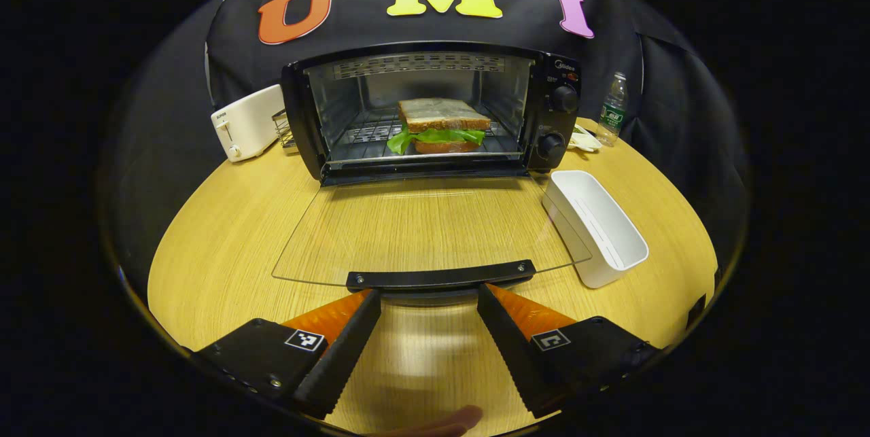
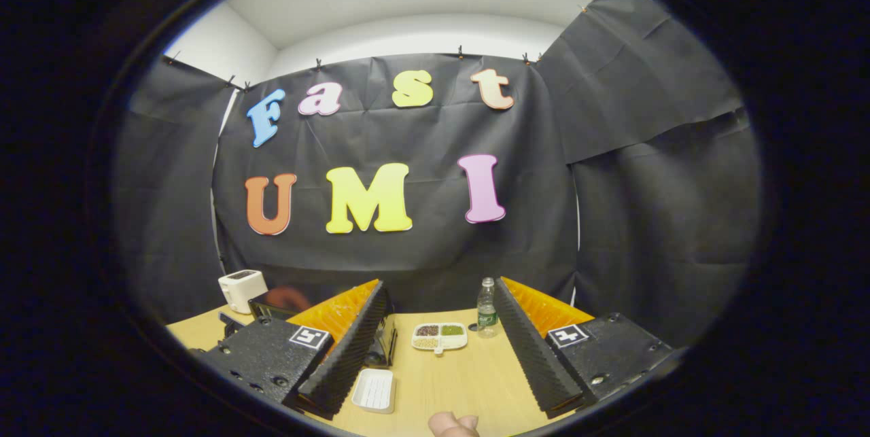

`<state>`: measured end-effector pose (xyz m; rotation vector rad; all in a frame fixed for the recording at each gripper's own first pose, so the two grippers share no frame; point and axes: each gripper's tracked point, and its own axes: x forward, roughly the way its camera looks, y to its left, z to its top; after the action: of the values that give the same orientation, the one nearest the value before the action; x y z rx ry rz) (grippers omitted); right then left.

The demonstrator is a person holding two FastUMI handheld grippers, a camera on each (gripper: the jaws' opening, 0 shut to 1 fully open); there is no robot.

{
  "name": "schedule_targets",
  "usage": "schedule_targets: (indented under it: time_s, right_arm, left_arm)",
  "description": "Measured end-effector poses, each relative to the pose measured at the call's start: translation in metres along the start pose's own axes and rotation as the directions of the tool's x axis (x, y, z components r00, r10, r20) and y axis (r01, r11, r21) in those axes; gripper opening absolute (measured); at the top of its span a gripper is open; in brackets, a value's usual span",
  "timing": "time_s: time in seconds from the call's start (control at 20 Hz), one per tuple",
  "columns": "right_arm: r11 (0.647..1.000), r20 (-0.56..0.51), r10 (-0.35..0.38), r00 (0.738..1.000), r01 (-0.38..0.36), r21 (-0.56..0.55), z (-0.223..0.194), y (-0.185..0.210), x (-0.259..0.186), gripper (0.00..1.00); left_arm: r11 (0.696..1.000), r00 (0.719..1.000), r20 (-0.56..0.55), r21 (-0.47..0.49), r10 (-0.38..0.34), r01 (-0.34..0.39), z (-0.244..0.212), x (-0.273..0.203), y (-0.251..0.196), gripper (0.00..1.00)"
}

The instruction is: Open the electric oven with the left hand, put the food in, and close the electric oven.

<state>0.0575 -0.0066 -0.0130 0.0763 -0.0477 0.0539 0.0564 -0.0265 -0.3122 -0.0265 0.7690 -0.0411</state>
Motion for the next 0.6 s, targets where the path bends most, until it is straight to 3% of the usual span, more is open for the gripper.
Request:
schedule_targets:
  time_s: [0.6]
  right_arm:
    - [0.998,-0.034,-0.039,0.999,0.041,0.045,-0.011,-0.021,0.011,0.99]
  left_arm:
    - [1.000,0.994,0.108,0.000,0.011,-0.011,0.053,-0.026,-0.002,0.94]
